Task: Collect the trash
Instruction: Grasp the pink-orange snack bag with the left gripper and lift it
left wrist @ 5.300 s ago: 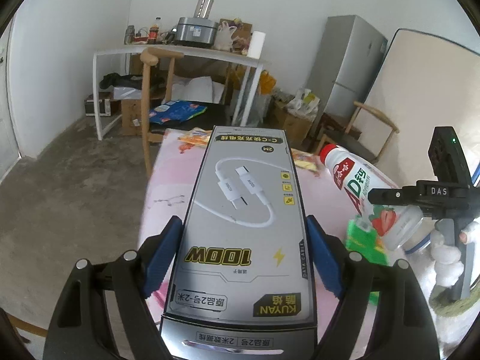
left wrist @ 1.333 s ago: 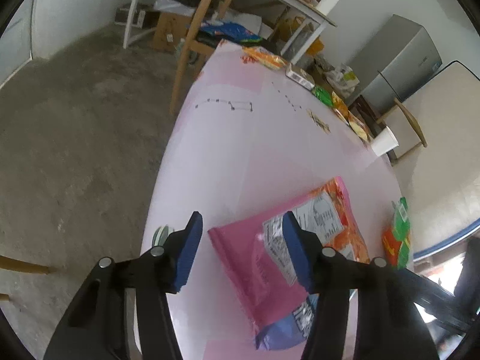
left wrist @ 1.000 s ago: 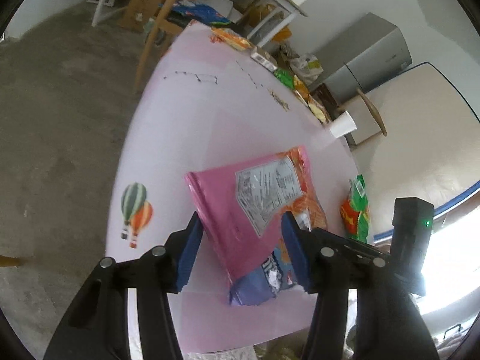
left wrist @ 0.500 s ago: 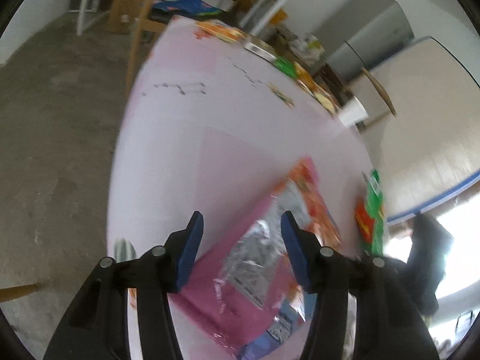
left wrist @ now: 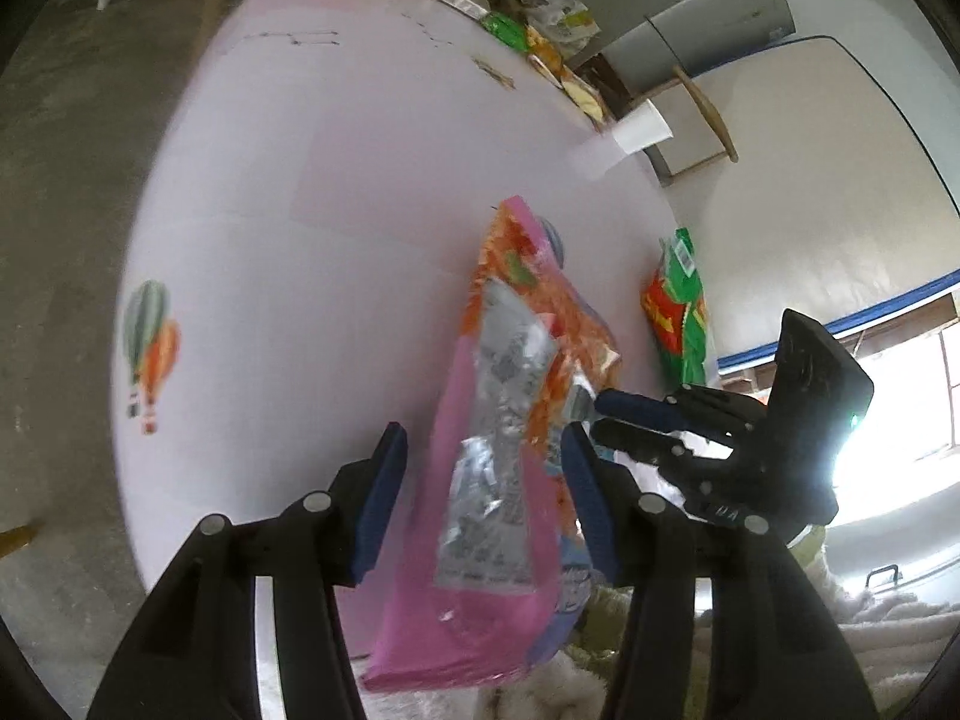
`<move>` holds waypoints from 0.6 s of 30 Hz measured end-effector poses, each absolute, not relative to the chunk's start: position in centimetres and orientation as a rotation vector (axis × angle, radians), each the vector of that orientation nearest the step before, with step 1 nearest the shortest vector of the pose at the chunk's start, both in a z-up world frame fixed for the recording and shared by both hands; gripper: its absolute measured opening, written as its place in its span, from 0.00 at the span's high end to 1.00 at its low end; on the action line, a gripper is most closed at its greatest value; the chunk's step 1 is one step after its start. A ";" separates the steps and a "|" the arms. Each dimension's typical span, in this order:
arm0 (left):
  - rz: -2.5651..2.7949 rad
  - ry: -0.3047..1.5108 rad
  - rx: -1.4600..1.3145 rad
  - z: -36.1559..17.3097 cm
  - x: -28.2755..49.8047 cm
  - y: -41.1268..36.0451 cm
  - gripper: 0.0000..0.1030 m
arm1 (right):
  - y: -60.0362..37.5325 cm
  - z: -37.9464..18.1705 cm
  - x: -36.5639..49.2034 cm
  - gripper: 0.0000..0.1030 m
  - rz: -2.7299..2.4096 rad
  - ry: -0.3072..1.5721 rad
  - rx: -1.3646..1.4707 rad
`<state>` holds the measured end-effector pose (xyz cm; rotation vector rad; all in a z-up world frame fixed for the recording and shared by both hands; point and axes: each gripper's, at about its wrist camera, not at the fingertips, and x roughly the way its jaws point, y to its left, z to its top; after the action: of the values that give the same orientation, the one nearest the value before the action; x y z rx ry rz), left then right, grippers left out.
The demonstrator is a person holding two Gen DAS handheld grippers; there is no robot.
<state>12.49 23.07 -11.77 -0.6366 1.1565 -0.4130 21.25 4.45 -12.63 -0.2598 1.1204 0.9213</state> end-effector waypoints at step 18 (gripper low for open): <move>-0.250 1.073 -0.498 -11.7 10.5 18.9 0.94 | -1.8 -7.4 20.0 0.61 0.863 1.042 0.103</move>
<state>10.54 18.87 -11.68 -0.4979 1.0730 -0.2500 20.04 -1.85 -7.42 0.1030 1.0423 0.8630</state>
